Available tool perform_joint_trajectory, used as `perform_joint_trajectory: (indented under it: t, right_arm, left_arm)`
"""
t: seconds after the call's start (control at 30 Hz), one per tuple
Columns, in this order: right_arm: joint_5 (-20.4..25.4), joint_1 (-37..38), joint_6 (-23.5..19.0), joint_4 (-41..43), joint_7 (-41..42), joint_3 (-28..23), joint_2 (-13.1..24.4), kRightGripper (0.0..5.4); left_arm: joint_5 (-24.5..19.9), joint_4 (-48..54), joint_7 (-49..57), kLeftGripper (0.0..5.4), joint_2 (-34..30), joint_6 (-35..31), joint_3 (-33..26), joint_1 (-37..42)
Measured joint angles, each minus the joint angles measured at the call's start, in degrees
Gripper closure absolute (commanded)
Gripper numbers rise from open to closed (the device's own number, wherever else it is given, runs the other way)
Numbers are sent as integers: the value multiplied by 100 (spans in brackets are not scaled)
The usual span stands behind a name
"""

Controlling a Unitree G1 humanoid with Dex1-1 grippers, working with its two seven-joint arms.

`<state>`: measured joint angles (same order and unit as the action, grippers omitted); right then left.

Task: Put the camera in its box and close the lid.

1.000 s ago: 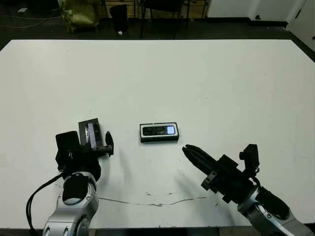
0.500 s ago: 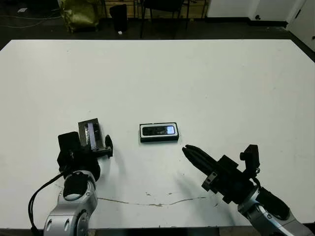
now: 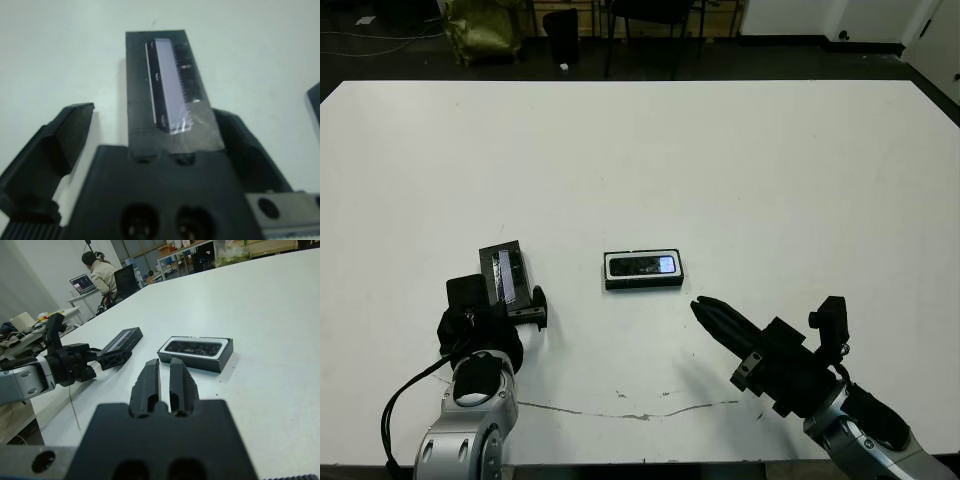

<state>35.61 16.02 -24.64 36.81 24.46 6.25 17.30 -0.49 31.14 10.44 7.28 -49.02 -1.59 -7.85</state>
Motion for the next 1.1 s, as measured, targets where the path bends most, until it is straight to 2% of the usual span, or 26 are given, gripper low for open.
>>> perform_joint_trajectory:
  t: [0.5, 0.63, 0.83, 0.93, 1.1]
  right_arm:
    - [20, 16, -70, 19, -37, -4, 37, 540]
    - [23, 39, -99, 40, -42, -7, 35, 540]
    - [72, 41, -34, 41, 30, -7, 23, 540]
    - [91, 52, -5, 50, 60, -7, 14, 540]
    - [148, 87, -25, 80, 46, -38, 18, 540]
  left_arm:
    - [-247, -194, 148, 12, 178, 221, -249, 34]
    - [-151, -204, 402, 67, 175, 221, -145, 0]
    - [103, -195, 497, 216, 123, 215, 153, -87]
    - [211, -127, 268, 282, -127, 224, 301, -231]
    - [267, -20, -157, 297, -623, 221, 366, -417]
